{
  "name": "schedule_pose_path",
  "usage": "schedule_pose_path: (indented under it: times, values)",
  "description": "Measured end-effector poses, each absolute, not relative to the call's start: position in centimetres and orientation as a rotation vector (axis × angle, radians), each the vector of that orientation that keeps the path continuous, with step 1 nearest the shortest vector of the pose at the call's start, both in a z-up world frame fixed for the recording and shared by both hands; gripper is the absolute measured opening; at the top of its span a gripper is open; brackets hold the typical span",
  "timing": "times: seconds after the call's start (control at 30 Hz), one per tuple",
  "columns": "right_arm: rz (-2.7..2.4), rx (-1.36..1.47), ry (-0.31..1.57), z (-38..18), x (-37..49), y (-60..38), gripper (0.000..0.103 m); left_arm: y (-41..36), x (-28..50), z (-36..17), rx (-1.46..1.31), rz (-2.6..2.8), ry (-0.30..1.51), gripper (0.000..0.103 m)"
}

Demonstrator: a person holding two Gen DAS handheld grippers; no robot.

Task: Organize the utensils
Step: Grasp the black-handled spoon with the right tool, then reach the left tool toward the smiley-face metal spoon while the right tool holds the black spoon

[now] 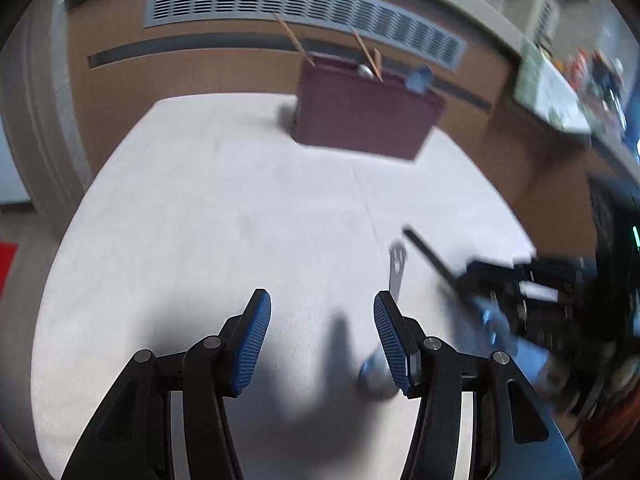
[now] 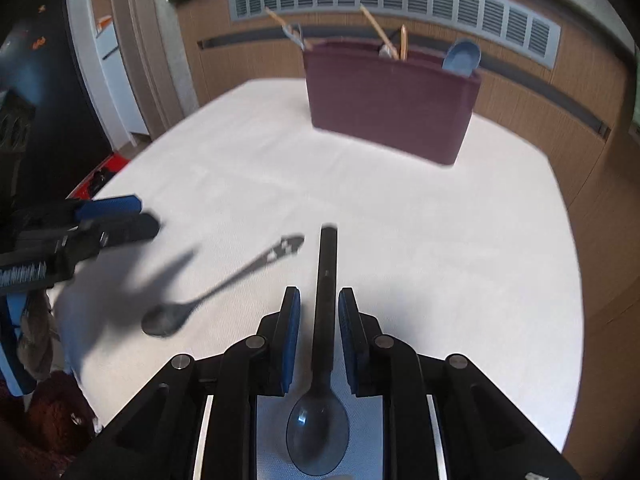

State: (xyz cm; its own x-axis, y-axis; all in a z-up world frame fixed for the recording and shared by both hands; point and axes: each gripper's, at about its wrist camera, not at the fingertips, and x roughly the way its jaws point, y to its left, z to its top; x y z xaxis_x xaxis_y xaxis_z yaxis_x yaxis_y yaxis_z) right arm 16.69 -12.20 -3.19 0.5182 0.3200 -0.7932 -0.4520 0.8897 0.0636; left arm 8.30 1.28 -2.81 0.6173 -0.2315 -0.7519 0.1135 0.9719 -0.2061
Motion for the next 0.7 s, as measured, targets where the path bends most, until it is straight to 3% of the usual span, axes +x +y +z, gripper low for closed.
schedule_pose_path:
  times: [0.6,0.7]
  values:
    - [0.414,-0.174,0.958,-5.0,19.6,-10.7,0.019,-1.0,5.4,-4.1,-0.072,-0.316,0.934,0.055]
    - [0.399,-0.178,0.939,-5.0,19.1,-11.2,0.011,-1.4,5.2,-4.2,-0.066,-0.322,0.944,0.055]
